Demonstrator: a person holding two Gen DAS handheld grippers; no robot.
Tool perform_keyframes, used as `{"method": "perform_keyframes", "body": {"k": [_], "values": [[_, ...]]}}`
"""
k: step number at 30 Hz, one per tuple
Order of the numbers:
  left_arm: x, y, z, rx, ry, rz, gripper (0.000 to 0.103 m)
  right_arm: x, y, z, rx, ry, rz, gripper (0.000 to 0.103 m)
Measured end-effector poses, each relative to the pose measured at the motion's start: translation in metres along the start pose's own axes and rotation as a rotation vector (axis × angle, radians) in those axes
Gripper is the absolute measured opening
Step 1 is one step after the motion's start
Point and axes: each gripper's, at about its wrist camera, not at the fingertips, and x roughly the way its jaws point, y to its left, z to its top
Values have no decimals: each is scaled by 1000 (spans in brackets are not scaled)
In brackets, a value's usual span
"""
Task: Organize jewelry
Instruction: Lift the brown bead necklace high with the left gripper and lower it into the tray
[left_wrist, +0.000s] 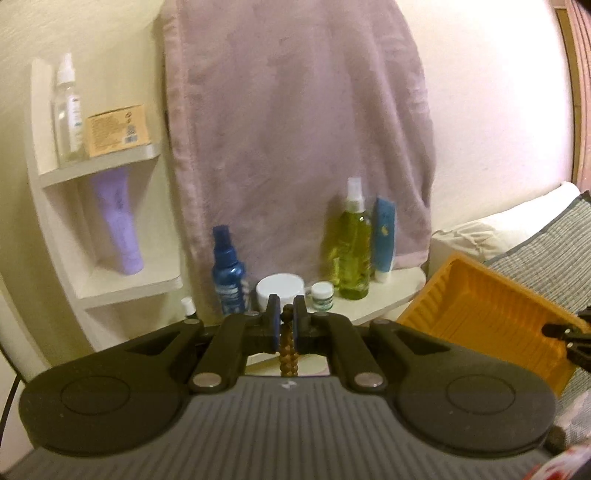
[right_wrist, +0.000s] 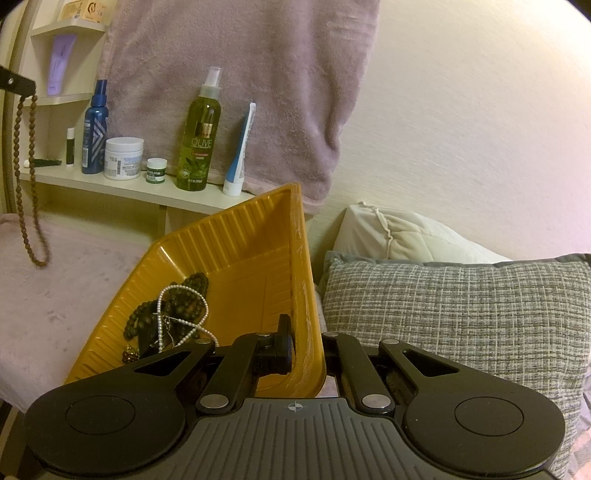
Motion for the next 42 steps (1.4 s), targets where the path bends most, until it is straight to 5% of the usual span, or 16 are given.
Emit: {"method": "perform_keyframes", "body": {"k": [24,33,42], "values": [[34,-104,67,54,-76,-303,5,1,0,1,15,-1,5,5],[67,-141,50,24,15,-422,5,3,-4,-1,28,5,9,5],[98,-168,22,41,121,-464,5,5,-7,-1,42,14,10,4]]}}
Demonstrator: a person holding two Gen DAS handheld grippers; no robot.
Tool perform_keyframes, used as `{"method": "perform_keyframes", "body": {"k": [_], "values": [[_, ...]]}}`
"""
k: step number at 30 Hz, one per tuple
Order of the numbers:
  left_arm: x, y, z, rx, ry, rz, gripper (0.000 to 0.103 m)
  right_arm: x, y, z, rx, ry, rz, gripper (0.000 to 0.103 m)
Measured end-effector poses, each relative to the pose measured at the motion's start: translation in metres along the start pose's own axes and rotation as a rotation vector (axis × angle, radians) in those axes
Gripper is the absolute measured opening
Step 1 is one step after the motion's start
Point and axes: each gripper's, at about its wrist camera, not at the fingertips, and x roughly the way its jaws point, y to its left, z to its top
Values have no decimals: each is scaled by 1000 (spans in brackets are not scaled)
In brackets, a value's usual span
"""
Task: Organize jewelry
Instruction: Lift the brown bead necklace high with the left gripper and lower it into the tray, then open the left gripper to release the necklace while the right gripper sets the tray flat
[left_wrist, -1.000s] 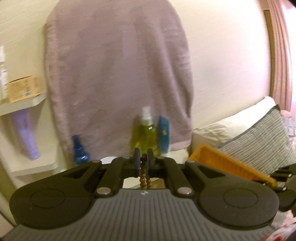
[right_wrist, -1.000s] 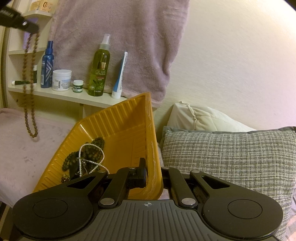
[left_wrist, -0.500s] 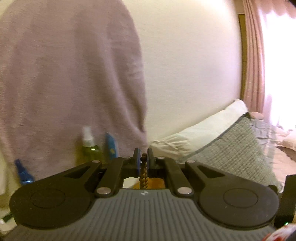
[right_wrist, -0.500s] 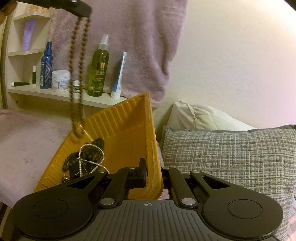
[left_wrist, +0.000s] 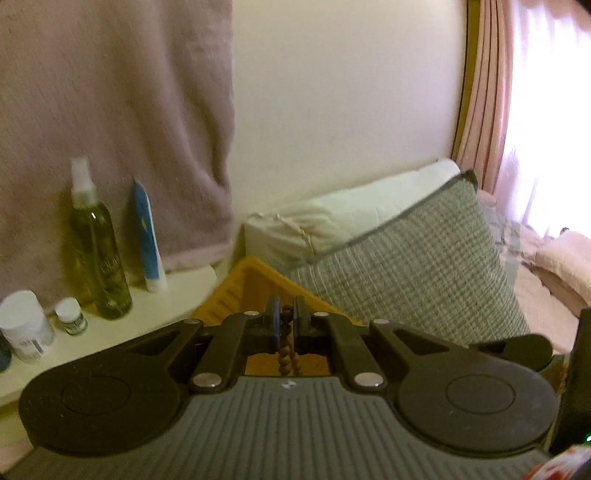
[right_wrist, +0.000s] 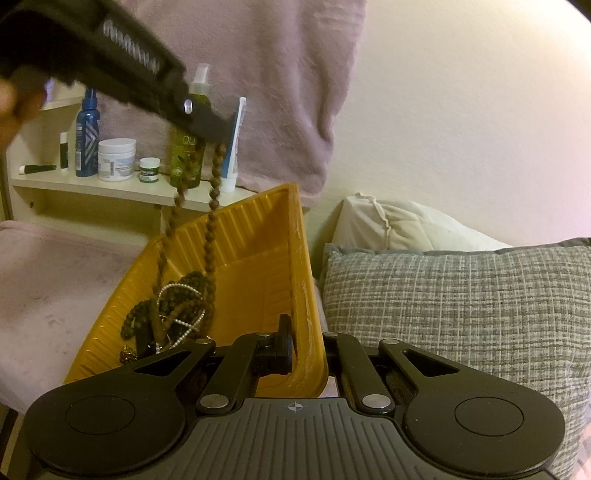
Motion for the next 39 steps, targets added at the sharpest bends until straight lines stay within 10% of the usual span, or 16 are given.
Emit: {"method": "perform_keyframes", "body": {"k": [16,36,39], "values": [[45,4,-50,-57,186,-23,6,4,-12,-9,76,26,17,4],[-44,57,-114,-288,110,226,43,39,-88,-74,593,117,198,6],[-61,59,-128,-334,88,271,63,38,-94,-77,627,102,230,7]]}}
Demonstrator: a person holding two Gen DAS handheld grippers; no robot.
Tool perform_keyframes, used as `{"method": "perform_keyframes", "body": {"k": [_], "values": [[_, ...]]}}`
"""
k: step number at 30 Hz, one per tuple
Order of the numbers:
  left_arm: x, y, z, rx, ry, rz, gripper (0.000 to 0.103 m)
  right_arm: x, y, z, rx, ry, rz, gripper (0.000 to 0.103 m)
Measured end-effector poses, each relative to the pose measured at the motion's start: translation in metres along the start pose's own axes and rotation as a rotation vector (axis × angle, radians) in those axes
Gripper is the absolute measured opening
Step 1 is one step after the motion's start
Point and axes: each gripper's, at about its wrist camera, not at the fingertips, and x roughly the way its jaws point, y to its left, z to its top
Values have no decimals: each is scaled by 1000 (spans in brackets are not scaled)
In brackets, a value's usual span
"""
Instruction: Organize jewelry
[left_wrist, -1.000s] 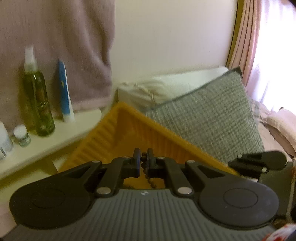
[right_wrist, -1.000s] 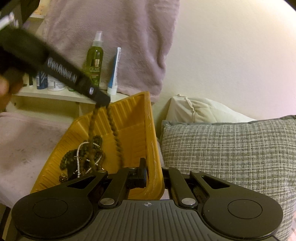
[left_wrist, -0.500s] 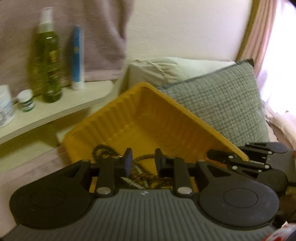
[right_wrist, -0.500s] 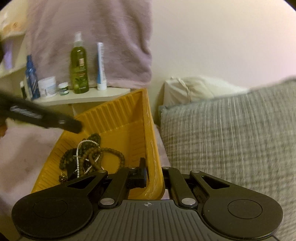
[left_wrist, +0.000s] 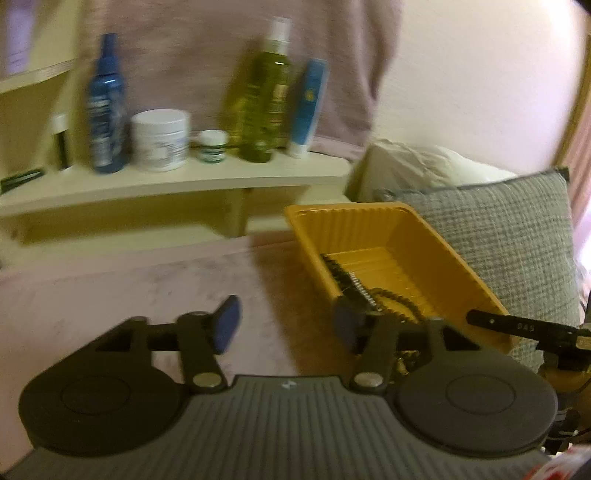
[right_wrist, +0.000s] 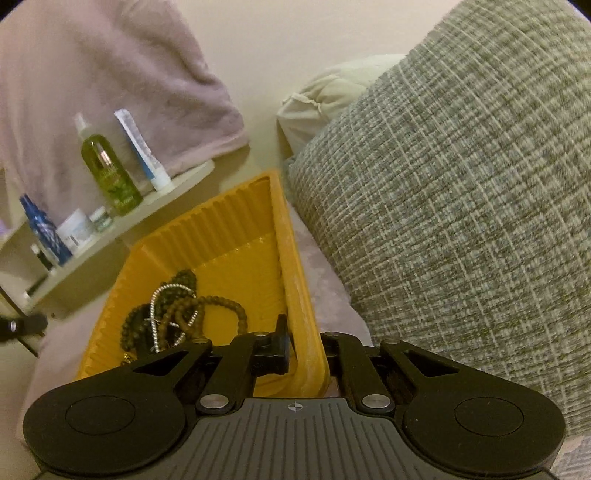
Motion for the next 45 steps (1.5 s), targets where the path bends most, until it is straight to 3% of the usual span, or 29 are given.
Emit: {"method": "perform_keyframes", "body": {"k": [2,4,8,13,20,26,33,45], "values": [[-10,7,-8,-42,-19,27,77,-5,-4,1,24,-11,17,20],[-19,14,-17,-86,-33,50,83,-14,-6,2,26,-41,15,66],[-36,23,-35,-150,-45,125,96,-40,0,5,-13,-94,-4,69],[-56,26,-53,-182,-39,176,102,-63,32,7,-38,-43,-10,85],[-77,18,-72,-198,26,257,102,-64,88,-13,-93,166,16,87],[-94,16,-86,-236,95,272,102,-65,125,-40,-203,257,22,87],[-114,0,-92,-185,115,300,102,-70,150,-60,-308,246,-16,87],[-131,-19,-97,-137,99,328,102,-95,170,-73,-395,172,19,87]]}}
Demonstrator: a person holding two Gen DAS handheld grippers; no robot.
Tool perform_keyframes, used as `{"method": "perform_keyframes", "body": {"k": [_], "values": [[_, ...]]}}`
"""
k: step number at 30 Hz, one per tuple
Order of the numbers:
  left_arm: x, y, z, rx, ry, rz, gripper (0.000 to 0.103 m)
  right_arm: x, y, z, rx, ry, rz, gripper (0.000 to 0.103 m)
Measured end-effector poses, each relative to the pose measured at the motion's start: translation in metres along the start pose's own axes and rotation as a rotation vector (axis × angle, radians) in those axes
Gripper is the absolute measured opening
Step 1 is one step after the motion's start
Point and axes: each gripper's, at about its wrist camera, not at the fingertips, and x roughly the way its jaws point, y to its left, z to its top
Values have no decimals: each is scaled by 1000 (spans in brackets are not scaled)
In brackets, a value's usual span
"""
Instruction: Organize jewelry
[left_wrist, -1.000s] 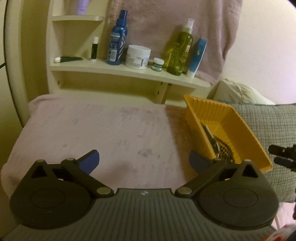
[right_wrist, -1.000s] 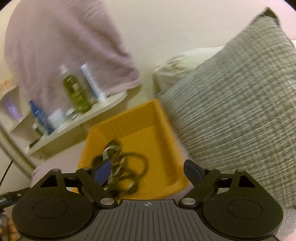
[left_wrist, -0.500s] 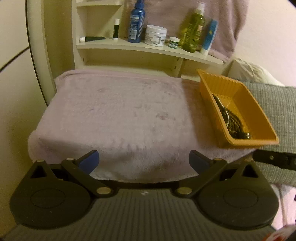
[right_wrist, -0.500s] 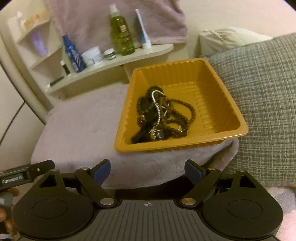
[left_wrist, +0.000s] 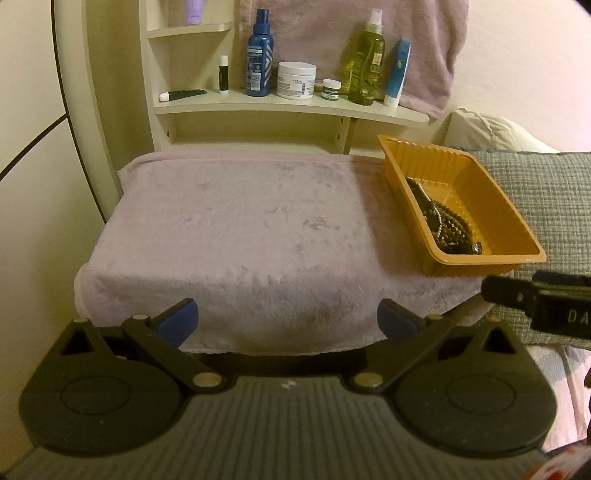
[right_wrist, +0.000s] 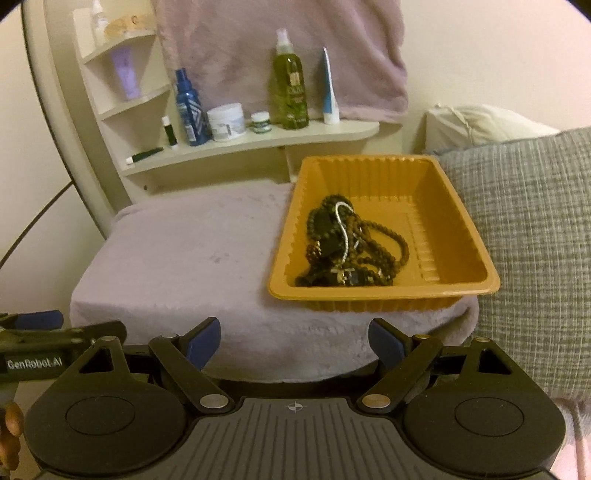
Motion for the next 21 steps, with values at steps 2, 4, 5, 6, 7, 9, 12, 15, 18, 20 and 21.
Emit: {"method": "perform_keyframes", "body": {"k": [2,4,5,6,7,9,12,15,18,20,21], "values": [[-1,-1,-1,-3,4,2,102,0,3,2,-8,-5,2,87],[-2,0,-1,-2,4,4,102,0,4,2,-16,-2,8,87],[-3,-1,-1,1,2,6,102,0,5,2,-20,-1,11,87],[-3,-1,-1,2,0,9,102,1,6,2,-24,0,14,87],[-4,-2,0,2,-2,10,102,1,6,2,-26,-1,15,87],[-4,-2,0,6,-6,9,102,0,5,2,-27,-7,15,87],[-5,-2,1,11,-11,7,102,0,4,2,-22,-10,14,87],[-6,-2,1,12,-13,9,102,0,4,2,-21,-8,14,87],[-5,-3,1,14,-13,7,102,0,4,2,-21,-9,14,87],[-5,-3,1,15,-14,5,102,0,4,2,-21,-10,13,87],[-5,-3,1,16,-14,4,102,0,4,2,-21,-9,13,87]]}}
